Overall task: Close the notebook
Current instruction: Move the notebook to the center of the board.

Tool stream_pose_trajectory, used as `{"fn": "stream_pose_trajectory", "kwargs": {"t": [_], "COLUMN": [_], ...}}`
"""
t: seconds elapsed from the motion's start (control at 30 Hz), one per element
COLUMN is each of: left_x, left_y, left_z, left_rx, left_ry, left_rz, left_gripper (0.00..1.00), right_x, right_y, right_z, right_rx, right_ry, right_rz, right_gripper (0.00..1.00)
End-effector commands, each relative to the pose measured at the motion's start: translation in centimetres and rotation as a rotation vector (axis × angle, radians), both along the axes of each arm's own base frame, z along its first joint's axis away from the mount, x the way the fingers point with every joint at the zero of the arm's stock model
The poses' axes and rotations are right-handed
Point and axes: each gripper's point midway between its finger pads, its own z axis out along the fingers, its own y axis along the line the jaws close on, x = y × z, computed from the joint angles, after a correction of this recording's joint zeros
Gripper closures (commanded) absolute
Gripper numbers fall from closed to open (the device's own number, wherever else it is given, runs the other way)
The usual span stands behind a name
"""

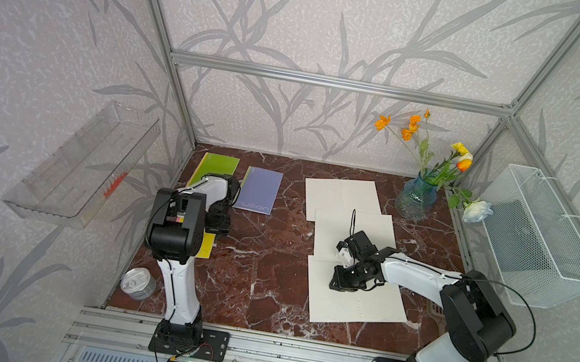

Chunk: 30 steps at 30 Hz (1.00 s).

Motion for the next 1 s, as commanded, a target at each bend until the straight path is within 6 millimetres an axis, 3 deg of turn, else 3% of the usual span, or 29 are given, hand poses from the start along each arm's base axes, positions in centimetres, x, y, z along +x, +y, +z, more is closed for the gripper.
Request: {"fn": "stream_pose_trajectory", "kwargs": {"t": [0.0,0.43,0.77,0.97], "left_x": [-0.8,0.2,2.4,3.0], "left_y": [0.9,1.6,-1.4,-3.3], "left_z": [-1.5,-0.7,4.6,6.0], "left_rx": [0.015,-0.012,-0.185,-0.285], "left_ry": [0.062,0.011,-0.238,-0.304], "left_rz": [0.014,0.053,0.045,0.038], "left_gripper": [0.42,0.42,0.41,0.42], "right_x": [-2.0,-1.8,-0.8,-0.3], "right_y": [-3.5,-3.3,-2.8,-2.3], "right_z": [-2.3,-2.3,-0.8,0.8], "right_rx": [-0.166,-0.16,-0.134,-0.102], "right_ry": [0.08,0.079,0.026,-0.012], "right_rz": [-0.016,-0.021,-0.018,-0.024], "right_gripper": [0.78,0.78,0.77,0.77]}}
